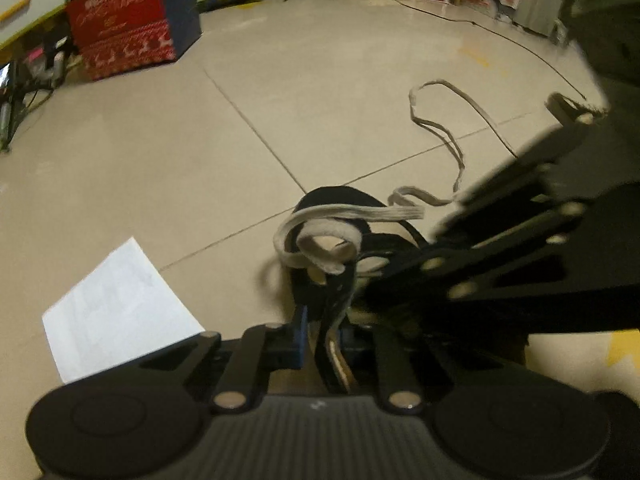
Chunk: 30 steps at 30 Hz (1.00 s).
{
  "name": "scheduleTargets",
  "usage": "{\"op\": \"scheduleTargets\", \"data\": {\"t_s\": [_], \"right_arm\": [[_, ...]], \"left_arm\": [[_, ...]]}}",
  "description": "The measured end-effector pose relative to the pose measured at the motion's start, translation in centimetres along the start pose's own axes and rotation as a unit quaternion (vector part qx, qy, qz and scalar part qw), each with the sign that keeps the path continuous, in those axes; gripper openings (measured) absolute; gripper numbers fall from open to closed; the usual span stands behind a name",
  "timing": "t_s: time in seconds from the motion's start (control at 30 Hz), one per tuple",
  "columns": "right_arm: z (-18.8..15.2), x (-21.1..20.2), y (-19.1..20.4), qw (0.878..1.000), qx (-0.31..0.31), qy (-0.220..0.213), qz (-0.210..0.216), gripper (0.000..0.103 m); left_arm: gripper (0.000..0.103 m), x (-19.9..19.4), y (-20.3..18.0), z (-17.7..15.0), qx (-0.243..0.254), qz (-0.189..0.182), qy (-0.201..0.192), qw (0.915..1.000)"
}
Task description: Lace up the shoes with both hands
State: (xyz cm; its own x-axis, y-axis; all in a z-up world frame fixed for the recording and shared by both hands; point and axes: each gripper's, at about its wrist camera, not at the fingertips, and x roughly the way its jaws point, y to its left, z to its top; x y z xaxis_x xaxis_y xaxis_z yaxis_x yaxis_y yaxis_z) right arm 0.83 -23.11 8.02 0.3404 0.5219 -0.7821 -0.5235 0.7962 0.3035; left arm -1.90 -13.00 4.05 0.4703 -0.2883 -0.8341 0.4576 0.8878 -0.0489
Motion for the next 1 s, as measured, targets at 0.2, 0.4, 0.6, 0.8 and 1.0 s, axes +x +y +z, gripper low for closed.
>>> {"op": "scheduleTargets", "data": {"t_s": [0.2,0.4,0.6,0.8,1.0], "right_arm": [[-1.2,-3.0,0.3,1.0,0.014,-0.013,-0.011,0.0],[0.4,-0.2,1.3,0.999,-0.012,0.018,-0.031,0.003],[2.1,1.5,-0.1,0.998,0.008,0.061,-0.004,0.003],[2.0,1.5,-0.5,0.998,0.025,0.053,-0.005,0.012],[2.0,2.0,-0.7,0.998,0.037,0.045,-0.002,0.014]], "left_arm": [[0.013,-0.5,0.0,-0.1,0.001,-0.018,-0.016,0.9997],[0.014,-0.5,0.6,-0.3,-0.008,-0.032,-0.015,0.9994],[0.015,-0.6,0.3,-0.4,0.006,-0.026,-0.019,0.9995],[0.016,-0.8,0.4,-0.6,0.003,-0.028,-0.02,0.9994],[0.017,-0.7,0.0,-0.6,0.017,-0.018,-0.019,0.9995]]}}
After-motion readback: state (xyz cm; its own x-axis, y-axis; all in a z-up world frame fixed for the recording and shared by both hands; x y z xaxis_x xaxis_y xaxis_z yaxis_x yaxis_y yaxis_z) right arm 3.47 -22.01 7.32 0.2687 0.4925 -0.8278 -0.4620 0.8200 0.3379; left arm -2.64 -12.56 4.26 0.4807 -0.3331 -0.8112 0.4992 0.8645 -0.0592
